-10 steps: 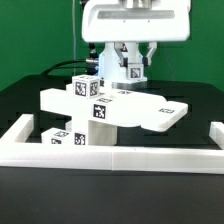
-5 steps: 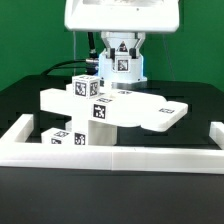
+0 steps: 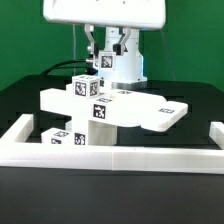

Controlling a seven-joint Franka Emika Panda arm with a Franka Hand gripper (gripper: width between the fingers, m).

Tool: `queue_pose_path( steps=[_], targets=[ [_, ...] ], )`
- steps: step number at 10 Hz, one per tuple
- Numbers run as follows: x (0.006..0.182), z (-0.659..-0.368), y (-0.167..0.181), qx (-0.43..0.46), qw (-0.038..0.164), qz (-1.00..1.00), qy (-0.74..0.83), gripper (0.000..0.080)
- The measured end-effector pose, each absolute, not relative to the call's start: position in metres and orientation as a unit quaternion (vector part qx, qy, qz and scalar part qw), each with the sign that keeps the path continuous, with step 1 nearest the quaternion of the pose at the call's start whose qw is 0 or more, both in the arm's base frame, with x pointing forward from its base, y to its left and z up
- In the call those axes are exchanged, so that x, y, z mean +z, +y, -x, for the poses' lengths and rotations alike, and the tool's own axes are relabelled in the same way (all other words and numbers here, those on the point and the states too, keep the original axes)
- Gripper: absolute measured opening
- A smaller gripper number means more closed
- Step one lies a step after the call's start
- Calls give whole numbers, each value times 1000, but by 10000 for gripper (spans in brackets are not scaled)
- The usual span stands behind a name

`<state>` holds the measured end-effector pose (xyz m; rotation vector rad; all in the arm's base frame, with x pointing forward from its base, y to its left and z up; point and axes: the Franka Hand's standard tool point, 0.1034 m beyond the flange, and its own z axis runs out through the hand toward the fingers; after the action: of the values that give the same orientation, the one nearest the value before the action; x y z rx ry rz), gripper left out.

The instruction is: Assemble chair

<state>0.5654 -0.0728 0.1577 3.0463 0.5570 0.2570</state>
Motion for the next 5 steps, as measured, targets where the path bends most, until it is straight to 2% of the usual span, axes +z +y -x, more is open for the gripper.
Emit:
queue_pose_path(
  steps=[1, 5],
  targets=[
    [158, -576, -78, 80, 21, -978, 192, 288],
    [155, -573, -77, 78, 20, -979, 189, 288]
  ],
)
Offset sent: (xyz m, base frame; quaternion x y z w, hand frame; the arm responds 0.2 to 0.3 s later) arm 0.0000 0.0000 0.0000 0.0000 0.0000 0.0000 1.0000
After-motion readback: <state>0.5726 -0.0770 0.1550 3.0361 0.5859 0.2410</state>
